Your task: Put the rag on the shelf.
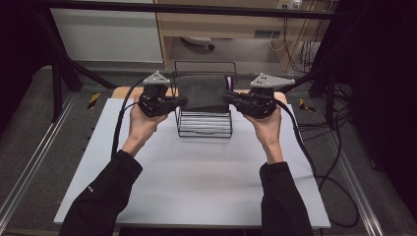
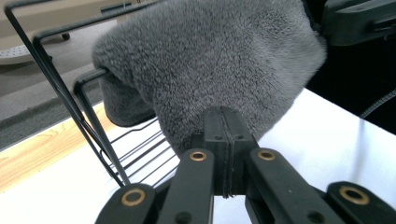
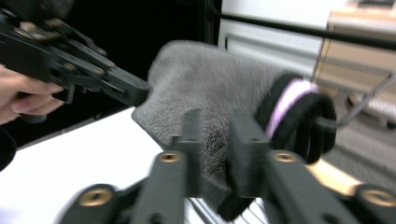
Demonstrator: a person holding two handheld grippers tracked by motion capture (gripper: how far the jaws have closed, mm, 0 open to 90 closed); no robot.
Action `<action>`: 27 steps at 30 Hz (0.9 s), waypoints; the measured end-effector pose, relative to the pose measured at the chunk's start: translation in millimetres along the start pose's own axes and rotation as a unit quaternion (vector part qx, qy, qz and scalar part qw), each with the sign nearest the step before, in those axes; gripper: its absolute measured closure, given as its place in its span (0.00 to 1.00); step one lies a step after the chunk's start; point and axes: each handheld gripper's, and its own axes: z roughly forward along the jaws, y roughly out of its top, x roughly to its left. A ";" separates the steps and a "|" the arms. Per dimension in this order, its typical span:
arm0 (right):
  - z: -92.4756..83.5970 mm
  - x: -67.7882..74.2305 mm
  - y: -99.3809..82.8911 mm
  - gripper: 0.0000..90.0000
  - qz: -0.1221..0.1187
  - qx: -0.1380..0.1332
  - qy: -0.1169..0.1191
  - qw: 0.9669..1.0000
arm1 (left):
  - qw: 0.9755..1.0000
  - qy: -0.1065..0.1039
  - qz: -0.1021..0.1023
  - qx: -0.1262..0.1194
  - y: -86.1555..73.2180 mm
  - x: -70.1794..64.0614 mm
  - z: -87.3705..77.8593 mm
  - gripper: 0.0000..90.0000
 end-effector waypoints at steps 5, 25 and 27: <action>8.4 -7.0 -14.3 0.99 0.015 0.020 -0.014 1.000 | 1.000 0.007 -0.003 0.001 -6.4 2.1 7.8 0.99; -6.6 -5.5 -20.5 0.57 0.035 -0.008 0.000 0.999 | 1.000 -0.004 -0.012 -0.011 -13.0 4.0 -7.7 0.74; -10.0 -3.3 -19.2 0.50 0.035 -0.009 0.002 0.999 | 1.000 0.004 -0.011 -0.006 -15.4 4.1 -11.1 0.62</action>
